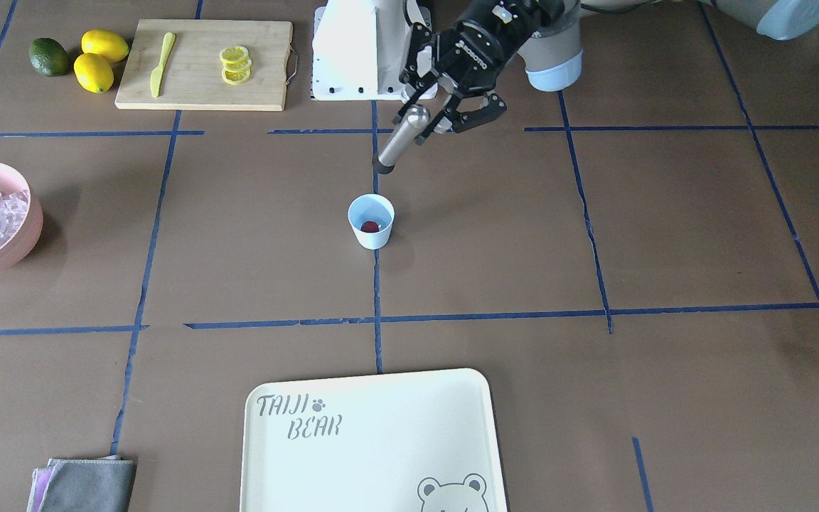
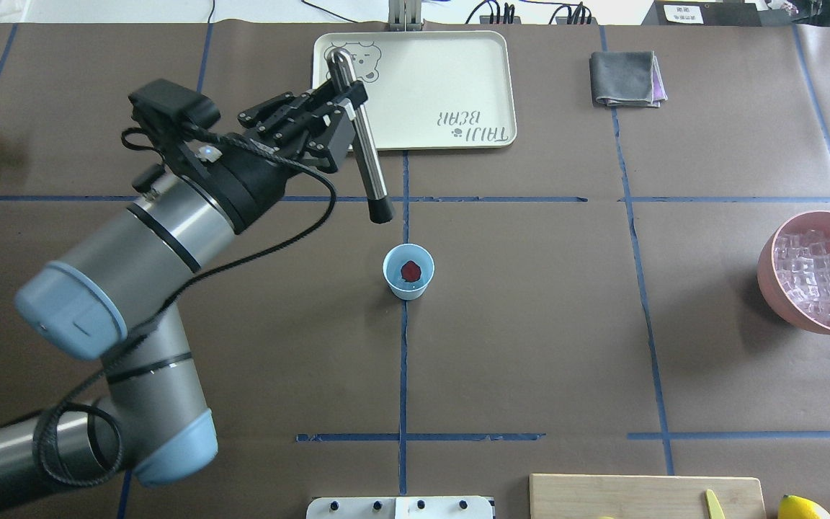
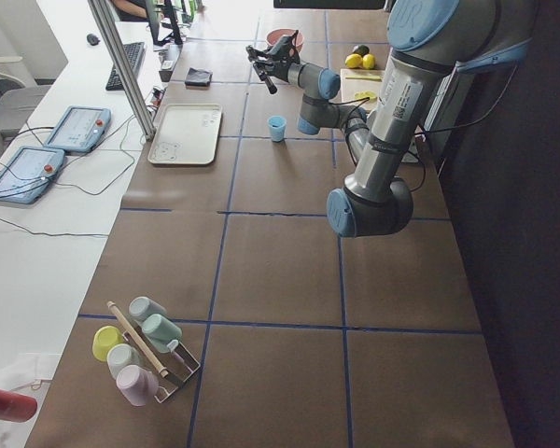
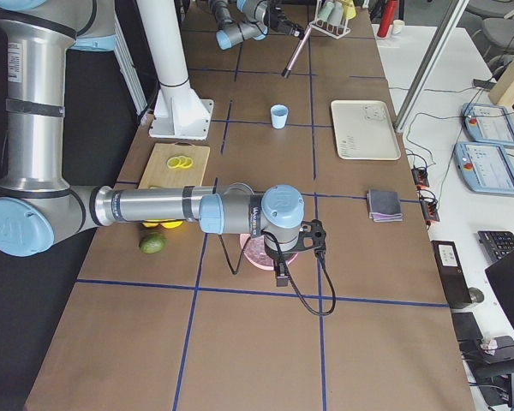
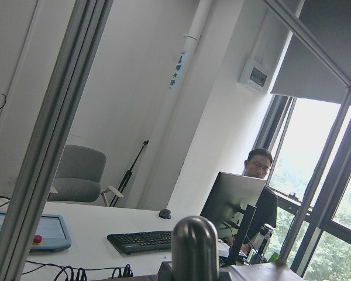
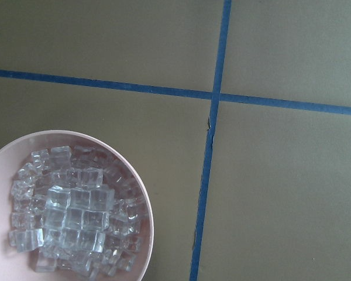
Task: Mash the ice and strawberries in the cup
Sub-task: 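Lift the muddler out of the cup and carry it back with the left gripper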
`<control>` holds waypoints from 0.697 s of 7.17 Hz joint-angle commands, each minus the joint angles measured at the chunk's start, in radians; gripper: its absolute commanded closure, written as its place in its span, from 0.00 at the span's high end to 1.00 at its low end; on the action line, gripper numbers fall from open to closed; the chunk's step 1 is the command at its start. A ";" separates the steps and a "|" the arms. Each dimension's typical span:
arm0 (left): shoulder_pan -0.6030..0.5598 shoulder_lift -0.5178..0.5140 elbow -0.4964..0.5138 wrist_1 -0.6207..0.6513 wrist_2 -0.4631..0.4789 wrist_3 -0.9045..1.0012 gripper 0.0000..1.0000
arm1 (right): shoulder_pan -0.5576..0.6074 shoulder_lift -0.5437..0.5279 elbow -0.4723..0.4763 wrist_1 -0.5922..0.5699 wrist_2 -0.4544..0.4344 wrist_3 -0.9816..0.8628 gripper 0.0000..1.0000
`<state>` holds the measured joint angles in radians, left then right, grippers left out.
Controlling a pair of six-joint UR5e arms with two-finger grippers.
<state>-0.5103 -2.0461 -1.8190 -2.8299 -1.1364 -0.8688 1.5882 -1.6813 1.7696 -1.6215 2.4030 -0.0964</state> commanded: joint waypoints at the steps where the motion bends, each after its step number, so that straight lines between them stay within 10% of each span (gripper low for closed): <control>1: -0.191 0.072 0.004 0.119 -0.266 -0.221 0.00 | -0.001 0.000 0.005 0.000 0.002 0.006 0.99; 5: -0.318 0.177 0.006 0.308 -0.584 -0.537 0.00 | -0.001 0.003 -0.002 0.000 -0.001 0.006 0.99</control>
<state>-0.7939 -1.9147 -1.8127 -2.5795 -1.5973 -1.3168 1.5877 -1.6794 1.7684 -1.6219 2.4019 -0.0906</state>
